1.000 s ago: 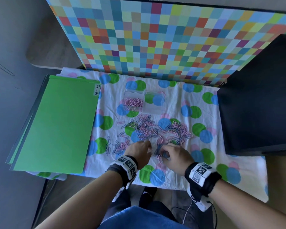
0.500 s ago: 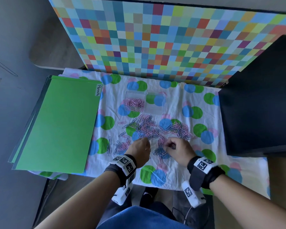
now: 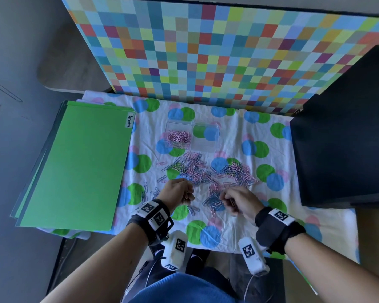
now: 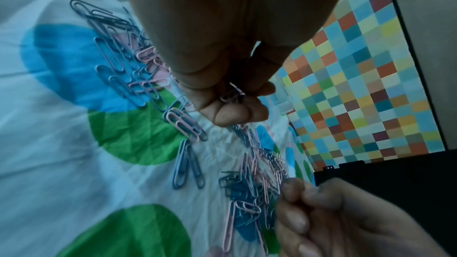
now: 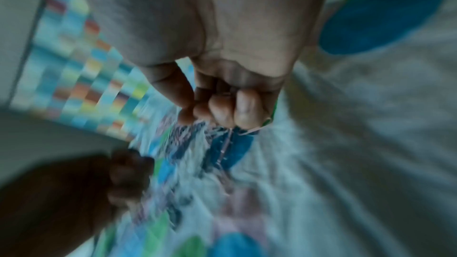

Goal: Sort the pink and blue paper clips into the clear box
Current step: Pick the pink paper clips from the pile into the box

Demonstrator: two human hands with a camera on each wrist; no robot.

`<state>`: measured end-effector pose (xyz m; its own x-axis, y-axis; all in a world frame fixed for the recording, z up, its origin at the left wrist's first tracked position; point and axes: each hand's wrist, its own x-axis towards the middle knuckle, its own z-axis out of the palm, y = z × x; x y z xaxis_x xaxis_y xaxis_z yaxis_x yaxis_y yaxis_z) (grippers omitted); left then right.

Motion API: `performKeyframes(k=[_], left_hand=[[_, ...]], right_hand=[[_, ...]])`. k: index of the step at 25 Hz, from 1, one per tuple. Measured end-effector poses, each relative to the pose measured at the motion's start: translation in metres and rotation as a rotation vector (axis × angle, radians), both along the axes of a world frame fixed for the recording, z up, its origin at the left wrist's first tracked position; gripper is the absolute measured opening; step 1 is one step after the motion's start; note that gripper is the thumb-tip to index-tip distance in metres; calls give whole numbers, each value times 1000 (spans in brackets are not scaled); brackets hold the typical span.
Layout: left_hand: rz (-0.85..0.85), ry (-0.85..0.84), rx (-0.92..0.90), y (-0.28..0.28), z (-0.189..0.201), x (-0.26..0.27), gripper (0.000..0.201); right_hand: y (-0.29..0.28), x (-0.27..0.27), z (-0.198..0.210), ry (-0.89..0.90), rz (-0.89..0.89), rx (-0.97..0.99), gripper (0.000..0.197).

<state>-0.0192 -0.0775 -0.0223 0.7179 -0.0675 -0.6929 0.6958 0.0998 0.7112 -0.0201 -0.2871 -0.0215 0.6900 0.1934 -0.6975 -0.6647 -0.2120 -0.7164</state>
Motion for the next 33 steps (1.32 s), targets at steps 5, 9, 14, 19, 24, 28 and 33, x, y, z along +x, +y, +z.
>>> performKeyframes(k=[5,9,14,19,24,28,33], left_hand=[[-536,-316,459,-11,0,-11,12],[-1091,-721,851,-33,-10,-37,30],[-1189,-857,941,-37,-14,-35,23],[-1184,-837,1009,-38,-16,-40,22],[-1069,-777,972,-33,-14,-47,22],[-615,-594,732,-21,-3,-41,10],[23,-176,281,28,4,-24,25]], right_hand=[[3,-12,-3,-550,647,-624,6],[1,-12,-6,-637,717,-669,7],[-2,-12,-8,-650,692,-691,7],[-7,-9,-13,-594,354,-523,7],[-3,1,-14,-347,139,-319,20],[5,6,-8,-24,-203,87,26],[33,13,3,78,-108,118,29]])
